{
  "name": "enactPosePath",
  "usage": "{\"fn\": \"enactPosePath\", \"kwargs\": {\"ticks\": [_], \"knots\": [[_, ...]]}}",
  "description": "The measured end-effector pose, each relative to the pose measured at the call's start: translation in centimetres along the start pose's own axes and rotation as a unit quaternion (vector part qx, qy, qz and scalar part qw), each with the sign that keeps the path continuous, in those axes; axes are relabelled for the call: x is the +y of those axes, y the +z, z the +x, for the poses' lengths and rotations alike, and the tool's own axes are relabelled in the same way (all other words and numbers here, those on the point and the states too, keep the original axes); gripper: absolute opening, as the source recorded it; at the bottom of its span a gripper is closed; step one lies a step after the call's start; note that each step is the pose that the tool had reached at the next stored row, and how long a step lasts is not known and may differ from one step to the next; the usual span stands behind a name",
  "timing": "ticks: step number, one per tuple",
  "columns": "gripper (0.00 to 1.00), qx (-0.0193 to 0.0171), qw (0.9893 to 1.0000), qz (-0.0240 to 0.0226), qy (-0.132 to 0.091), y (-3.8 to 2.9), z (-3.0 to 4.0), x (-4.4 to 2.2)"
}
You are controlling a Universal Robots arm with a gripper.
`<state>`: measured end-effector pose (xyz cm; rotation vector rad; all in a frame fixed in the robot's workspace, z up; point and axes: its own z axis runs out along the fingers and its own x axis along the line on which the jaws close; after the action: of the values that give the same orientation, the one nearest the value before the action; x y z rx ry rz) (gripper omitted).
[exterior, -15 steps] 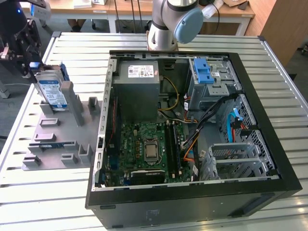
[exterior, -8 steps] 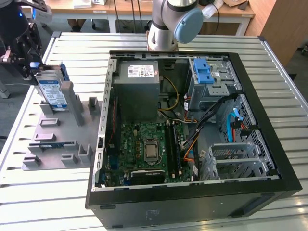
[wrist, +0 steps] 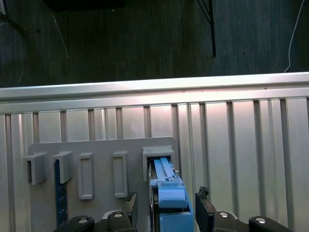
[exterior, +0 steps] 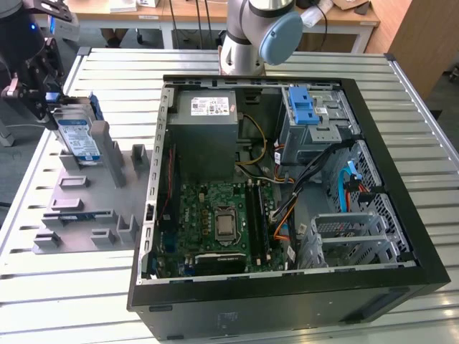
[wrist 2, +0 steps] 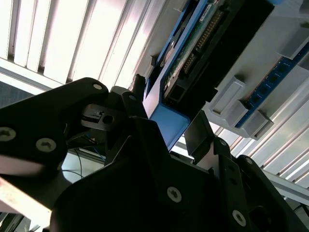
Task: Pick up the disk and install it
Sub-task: 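Pick up the disk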
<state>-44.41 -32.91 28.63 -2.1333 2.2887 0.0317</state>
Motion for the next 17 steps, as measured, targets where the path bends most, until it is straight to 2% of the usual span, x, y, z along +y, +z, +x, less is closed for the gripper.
{"fn": "enactPosePath", "kwargs": {"ticks": [3, 4, 17], "knots": [[0.57, -0.0001, 1.0, 0.0001, 0.0, 0.02, 0.0, 0.0], [0.51, 0.0, 1.0, 0.0001, 0.0, 0.03, 0.0, 0.0], [0.51, 0.0002, 1.0, 0.0, -0.004, 0.1, 0.06, 0.0]]}}
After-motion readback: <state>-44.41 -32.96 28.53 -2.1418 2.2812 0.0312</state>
